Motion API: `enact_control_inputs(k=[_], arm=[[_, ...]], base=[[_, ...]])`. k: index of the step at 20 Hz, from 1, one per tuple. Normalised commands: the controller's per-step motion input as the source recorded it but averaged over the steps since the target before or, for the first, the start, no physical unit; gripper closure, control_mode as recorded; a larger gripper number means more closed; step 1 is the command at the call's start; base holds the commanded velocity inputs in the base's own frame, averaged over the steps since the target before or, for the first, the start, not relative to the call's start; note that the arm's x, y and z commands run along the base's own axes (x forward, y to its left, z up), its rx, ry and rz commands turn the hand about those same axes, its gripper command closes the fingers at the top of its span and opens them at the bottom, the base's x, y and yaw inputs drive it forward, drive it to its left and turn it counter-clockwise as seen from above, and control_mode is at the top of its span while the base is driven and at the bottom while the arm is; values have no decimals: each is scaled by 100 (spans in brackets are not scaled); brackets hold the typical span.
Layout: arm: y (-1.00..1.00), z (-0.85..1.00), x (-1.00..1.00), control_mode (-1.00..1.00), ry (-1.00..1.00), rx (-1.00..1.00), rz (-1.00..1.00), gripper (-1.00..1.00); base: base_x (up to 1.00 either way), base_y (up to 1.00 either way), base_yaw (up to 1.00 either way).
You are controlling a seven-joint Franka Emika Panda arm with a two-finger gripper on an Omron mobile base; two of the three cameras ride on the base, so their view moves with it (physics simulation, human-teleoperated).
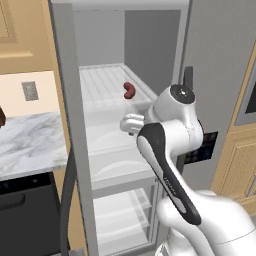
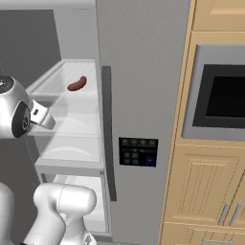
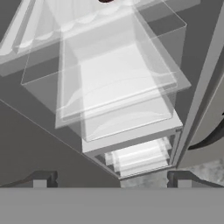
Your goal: Move the hot dog bun to the plate on the dining table and place the condiment next to that plate. Then navigate to the fridge and take the sausage and place it on the plate as well.
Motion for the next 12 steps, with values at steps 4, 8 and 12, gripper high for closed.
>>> enact_control_inputs(k=[4, 8, 12], arm=[[-36, 30, 27, -100, -2, -1, 0, -100], [-21, 67, 14, -100, -11, -8, 0, -100], [0, 91, 3, -100, -12, -18, 0, -100]], base=[[0, 0, 0], [0, 0, 0], [0, 0, 0]])
